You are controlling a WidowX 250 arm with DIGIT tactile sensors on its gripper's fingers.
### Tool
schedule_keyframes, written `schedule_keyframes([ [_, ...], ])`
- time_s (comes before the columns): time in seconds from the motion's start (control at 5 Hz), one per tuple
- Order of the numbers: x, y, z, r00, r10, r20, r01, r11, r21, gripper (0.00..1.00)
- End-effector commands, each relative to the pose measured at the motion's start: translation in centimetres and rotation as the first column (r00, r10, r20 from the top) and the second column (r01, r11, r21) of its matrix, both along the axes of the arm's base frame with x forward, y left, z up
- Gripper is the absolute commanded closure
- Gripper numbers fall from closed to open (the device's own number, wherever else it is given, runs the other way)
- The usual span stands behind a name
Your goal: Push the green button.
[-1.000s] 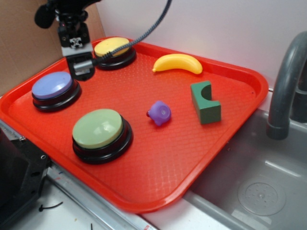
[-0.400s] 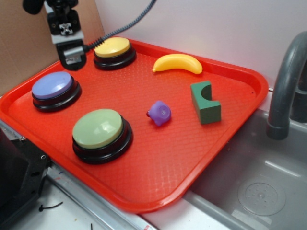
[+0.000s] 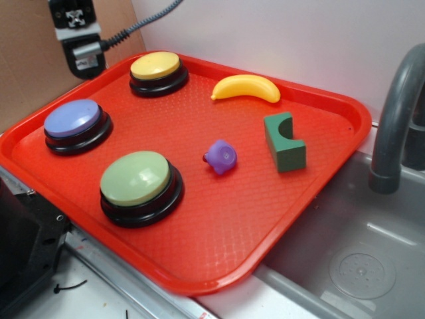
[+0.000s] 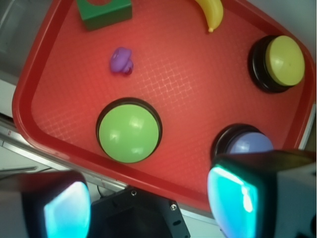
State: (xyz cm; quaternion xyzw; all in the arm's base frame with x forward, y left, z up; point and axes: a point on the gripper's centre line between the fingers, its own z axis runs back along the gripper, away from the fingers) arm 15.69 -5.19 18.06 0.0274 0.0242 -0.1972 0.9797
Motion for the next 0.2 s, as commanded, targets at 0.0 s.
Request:
schedule_keyframes([
  [0.0, -0.28, -0.03, 2.39, 0.995, 0.029, 0.091, -0.028, 0.999, -0.022, 0.00],
])
